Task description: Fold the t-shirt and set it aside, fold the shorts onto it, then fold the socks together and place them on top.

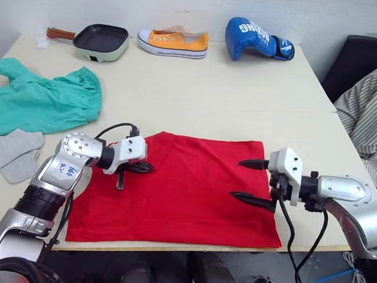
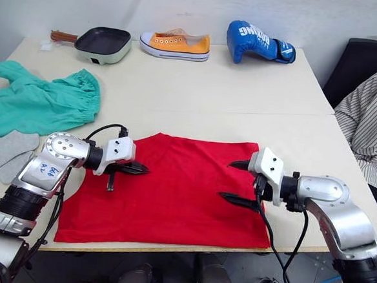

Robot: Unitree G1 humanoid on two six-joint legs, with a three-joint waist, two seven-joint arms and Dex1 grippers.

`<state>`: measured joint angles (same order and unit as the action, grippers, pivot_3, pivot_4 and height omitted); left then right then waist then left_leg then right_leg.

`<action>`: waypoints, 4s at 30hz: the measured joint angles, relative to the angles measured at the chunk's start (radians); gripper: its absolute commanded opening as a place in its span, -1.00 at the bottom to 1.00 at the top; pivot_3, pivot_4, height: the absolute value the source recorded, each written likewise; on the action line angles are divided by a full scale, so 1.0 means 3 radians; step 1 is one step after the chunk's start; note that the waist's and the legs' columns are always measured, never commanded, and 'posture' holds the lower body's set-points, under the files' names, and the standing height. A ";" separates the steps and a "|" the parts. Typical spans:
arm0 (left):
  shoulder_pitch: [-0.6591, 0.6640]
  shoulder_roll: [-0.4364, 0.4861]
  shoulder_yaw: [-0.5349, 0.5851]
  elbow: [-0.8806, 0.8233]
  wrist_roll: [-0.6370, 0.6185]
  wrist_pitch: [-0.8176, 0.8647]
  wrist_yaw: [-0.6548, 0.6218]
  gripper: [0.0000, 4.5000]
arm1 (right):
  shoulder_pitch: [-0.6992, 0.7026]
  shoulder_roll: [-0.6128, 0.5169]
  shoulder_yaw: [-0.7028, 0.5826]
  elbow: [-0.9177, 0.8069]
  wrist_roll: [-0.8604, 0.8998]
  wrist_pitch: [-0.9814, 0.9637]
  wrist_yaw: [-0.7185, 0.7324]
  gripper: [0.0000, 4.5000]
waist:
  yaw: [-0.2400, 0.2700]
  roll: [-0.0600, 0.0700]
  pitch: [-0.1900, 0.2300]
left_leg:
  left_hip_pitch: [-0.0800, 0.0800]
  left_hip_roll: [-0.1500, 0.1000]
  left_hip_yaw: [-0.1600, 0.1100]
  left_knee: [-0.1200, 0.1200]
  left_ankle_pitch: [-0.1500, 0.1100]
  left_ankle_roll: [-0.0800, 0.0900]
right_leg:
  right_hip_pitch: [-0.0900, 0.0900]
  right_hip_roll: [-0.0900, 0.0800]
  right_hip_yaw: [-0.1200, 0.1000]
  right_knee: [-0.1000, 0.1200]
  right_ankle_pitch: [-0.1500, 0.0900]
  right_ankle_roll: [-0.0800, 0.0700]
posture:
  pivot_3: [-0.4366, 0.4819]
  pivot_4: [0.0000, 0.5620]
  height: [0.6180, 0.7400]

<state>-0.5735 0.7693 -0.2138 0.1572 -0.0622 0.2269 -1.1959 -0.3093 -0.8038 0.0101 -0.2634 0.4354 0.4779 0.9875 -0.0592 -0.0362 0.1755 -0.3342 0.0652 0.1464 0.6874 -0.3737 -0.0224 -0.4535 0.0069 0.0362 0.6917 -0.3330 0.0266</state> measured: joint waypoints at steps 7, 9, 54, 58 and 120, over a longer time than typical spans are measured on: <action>-0.0233 0.0258 0.0090 0.0334 -0.0056 -0.0063 -0.0363 -0.98 | -0.0869 0.0300 0.0091 0.1278 -0.0376 0.0001 -0.0297 1.00 | -0.0006 0.0002 0.0001 | -0.0003 0.0001 0.0002 0.0008 0.0001 -0.0001 | -0.0004 0.0001 0.0000 0.0008 -0.0001 -0.0005 | -0.05 -0.47 1.00; -0.0279 0.0239 0.0099 0.0338 -0.0061 -0.0062 -0.0373 -0.98 | -0.1089 0.0402 0.0151 0.1653 -0.0529 -0.0024 -0.0389 1.00 | 0.0000 0.0002 0.0001 | -0.0005 0.0001 0.0003 0.0010 0.0001 -0.0001 | -0.0004 -0.0001 0.0000 0.0008 -0.0001 -0.0005 | -0.05 -0.47 1.00; -0.0302 0.0870 0.0582 0.0608 -0.0777 0.1003 -0.1017 -1.00 | -0.0524 0.0207 0.0244 0.2496 -0.1646 -0.3626 -0.0320 -0.99 | -0.0093 0.0002 0.0001 | -0.0011 0.0001 0.0005 0.0013 0.0001 -0.0002 | -0.0020 0.0000 0.0001 0.0026 -0.0003 -0.0010 | -0.05 -0.47 1.00; -0.0129 0.1097 0.0447 0.0619 -0.0687 0.0845 -0.1020 -1.00 | -0.0485 0.0207 0.0245 0.2458 -0.1645 -0.3625 -0.0290 -0.99 | -0.0118 0.0003 0.0001 | -0.0005 0.0002 0.0005 0.0008 0.0002 -0.0003 | -0.0020 0.0001 0.0003 0.0028 -0.0007 -0.0016 | -0.05 -0.47 1.00; -0.0116 0.0446 0.0203 0.0516 -0.0269 0.0581 -0.0154 -0.98 | -0.0453 0.0504 0.0381 0.0652 -0.0877 -0.0149 -0.0645 -1.00 | -0.0072 0.0002 -0.0001 | -0.0009 0.0000 -0.0004 0.0032 0.0002 -0.0004 | -0.0015 -0.0003 -0.0002 0.0046 -0.0006 -0.0015 | -0.05 -0.47 1.00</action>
<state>-0.6083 0.9031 -0.1530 0.3119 -0.1428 0.4013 -1.2422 -0.4452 -0.6526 0.1244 -0.0677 0.1722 0.4331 0.7939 -0.0807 -0.0355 0.1752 -0.3369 0.0651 0.1453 0.6970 -0.3732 -0.0235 -0.4579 0.0060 0.0356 0.7054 -0.3350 0.0221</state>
